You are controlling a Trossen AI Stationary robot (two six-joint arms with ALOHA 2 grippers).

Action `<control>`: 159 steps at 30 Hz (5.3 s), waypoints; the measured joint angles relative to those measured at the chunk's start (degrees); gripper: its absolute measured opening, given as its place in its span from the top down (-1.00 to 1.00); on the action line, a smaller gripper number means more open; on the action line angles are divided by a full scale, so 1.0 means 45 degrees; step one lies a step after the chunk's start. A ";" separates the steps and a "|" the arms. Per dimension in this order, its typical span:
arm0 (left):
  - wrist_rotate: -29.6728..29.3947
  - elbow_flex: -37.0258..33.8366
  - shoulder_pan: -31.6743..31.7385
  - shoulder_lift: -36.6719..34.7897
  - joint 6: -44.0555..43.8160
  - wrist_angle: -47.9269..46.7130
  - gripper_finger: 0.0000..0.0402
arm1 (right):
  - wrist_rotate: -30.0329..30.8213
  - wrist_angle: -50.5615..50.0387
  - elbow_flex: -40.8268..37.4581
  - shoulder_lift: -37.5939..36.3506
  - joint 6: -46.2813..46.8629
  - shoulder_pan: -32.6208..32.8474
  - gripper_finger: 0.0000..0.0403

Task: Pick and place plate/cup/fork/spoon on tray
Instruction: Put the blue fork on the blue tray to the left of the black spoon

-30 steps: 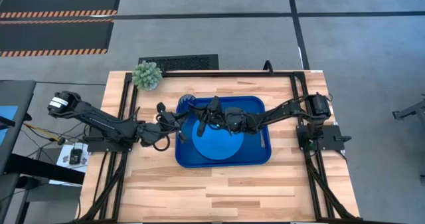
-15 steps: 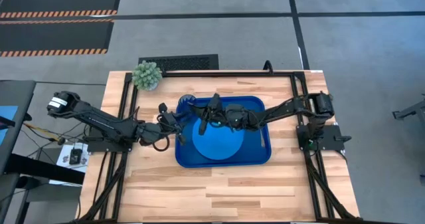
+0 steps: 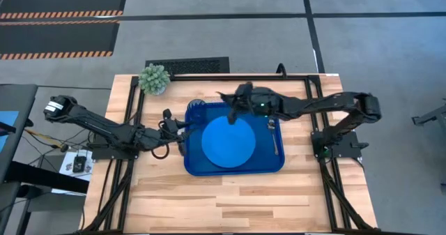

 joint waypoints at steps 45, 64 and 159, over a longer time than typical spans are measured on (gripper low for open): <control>0.1244 -0.1613 0.0743 -0.1941 0.0267 0.0561 1.00 | -0.2409 -0.1725 -0.9014 -0.4425 1.1453 -0.0672 0.98; 0.1229 -0.1608 0.0743 -0.1941 -0.0001 0.0275 1.00 | -0.2039 -0.1561 -0.9014 -0.2337 1.1493 -0.0667 0.83; 0.0291 -0.1603 0.0753 -0.1941 -0.1504 -0.1085 1.00 | -0.1902 -1.0785 -0.3443 0.0776 1.1180 0.0722 0.87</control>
